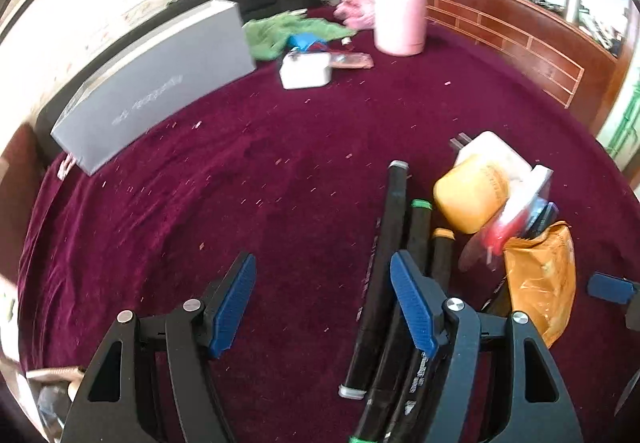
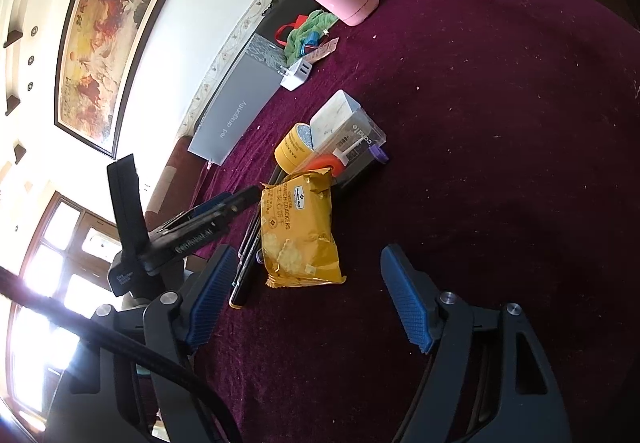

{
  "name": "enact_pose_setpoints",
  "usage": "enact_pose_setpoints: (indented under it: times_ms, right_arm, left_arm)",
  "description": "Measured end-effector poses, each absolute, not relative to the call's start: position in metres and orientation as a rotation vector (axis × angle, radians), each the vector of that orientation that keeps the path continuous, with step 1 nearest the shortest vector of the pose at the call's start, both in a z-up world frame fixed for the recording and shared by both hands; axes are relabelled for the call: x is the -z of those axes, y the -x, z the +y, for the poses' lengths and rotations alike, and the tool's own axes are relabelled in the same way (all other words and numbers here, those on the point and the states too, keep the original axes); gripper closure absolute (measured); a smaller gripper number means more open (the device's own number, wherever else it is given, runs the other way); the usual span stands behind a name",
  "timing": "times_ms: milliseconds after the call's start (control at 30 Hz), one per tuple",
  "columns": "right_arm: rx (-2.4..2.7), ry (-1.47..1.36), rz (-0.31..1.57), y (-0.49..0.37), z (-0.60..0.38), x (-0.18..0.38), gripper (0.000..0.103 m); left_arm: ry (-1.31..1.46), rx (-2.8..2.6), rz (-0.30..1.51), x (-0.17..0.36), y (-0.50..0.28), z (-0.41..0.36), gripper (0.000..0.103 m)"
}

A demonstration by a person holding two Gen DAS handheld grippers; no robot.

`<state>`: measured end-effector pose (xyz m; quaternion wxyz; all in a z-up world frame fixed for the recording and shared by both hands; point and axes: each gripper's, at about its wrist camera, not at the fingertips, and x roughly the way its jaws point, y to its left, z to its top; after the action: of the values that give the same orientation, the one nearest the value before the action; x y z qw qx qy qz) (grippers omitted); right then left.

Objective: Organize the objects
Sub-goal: 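Lower the left tool onto a black marker and close it, then grasp a black green-capped marker with the right tool while the left tool holds its marker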

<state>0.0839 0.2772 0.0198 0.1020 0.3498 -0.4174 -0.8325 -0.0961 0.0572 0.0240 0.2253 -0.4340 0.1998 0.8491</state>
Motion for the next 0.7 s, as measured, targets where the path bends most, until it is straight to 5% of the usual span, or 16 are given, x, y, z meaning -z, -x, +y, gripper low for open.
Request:
enact_pose_setpoints:
  times_ms: [67, 267, 300, 400, 433, 700]
  right_arm:
    - [2.458, -1.033, -1.231, -0.084, 0.277, -0.02, 0.028]
    - [2.464, -1.035, -1.227, -0.084, 0.277, -0.02, 0.028]
    - [2.466, -1.037, -1.222, -0.084, 0.277, -0.02, 0.028]
    - [2.475, -1.045, -1.208, -0.084, 0.276, -0.02, 0.028]
    - [2.478, -1.049, -1.202, -0.083, 0.275, -0.021, 0.028]
    - [2.51, -1.078, -1.149, -0.082, 0.27, -0.021, 0.028]
  left_arm:
    - [1.238, -2.329, 0.659, -0.014, 0.097, 0.066, 0.039]
    - [1.268, -2.339, 0.619, -0.013, 0.108, 0.063, 0.038]
    - [1.289, -2.328, 0.579, -0.013, 0.111, 0.061, 0.041]
    - [1.31, -2.235, 0.47, -0.013, 0.106, 0.058, 0.084]
    - [1.302, -2.235, 0.494, -0.014, 0.101, 0.059, 0.09]
    - [1.411, -2.325, 0.308, -0.014, 0.083, -0.007, 0.092]
